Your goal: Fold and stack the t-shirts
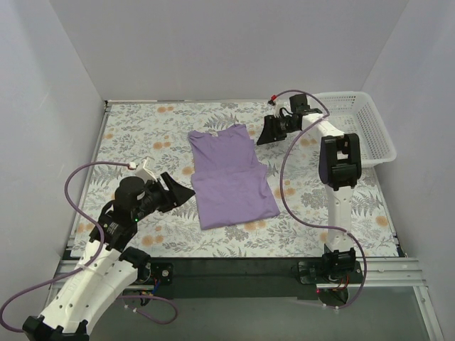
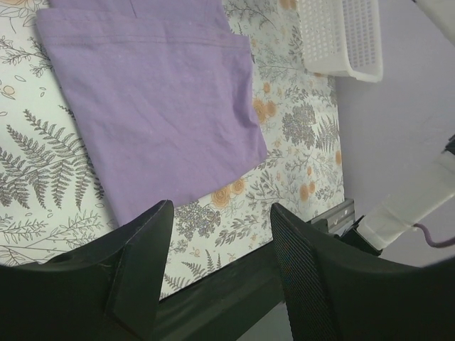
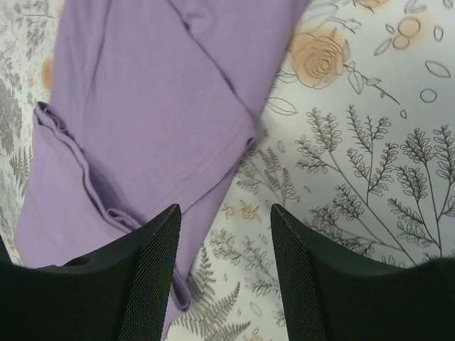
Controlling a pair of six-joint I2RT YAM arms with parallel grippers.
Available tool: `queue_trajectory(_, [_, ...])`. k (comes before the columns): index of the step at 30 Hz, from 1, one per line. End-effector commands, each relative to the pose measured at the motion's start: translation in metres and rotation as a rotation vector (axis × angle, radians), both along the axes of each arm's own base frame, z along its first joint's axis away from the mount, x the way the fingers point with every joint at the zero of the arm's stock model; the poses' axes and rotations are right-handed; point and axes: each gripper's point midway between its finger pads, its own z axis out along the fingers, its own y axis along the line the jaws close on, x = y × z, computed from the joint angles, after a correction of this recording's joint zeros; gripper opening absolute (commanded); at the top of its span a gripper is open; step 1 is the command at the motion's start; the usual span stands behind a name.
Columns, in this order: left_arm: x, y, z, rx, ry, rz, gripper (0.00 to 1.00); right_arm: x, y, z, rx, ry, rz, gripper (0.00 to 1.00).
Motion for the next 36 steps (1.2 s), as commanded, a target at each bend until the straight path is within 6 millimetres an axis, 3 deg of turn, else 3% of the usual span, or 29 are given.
queue_trajectory(1, [-0.009,-0.001,0.008,-0.005,-0.009,-0.030,0.56,0.023,0.017,0.003,0.064,0.081,-0.104,0.60])
queue_trajectory(3, [-0.010,-0.001,0.006,-0.009,-0.004,-0.031,0.56,0.035,0.018,-0.003,0.059,0.084,-0.135,0.60])
queue_trajectory(4, [-0.010,-0.001,0.006,-0.014,-0.001,-0.027,0.56,0.037,0.019,-0.015,0.060,0.109,-0.140,0.60])
queue_trajectory(8, [-0.010,-0.002,0.005,-0.008,0.007,-0.031,0.56,0.044,0.026,-0.031,0.079,0.138,-0.137,0.58])
queue_trajectory(13, [-0.009,0.000,0.002,0.008,0.022,-0.021,0.56,0.045,0.030,-0.038,0.113,0.166,-0.125,0.42])
queue_trajectory(18, [-0.011,0.000,-0.007,0.004,0.040,-0.019,0.56,0.044,0.034,-0.034,0.141,0.171,-0.106,0.19])
queue_trajectory(22, [-0.012,0.000,-0.013,0.009,0.051,-0.023,0.56,0.039,0.039,-0.020,0.187,0.168,-0.071,0.03])
queue_trajectory(29, [-0.014,0.000,-0.018,0.014,0.063,-0.031,0.56,0.037,0.040,0.017,0.225,0.092,-0.053,0.01])
queue_trajectory(33, [-0.014,-0.001,-0.018,0.010,0.060,-0.035,0.56,0.027,0.052,0.028,0.236,0.075,-0.026,0.01])
queue_trajectory(36, [-0.014,-0.002,-0.017,0.010,0.057,-0.041,0.56,0.015,0.075,0.029,0.217,0.061,0.013,0.01])
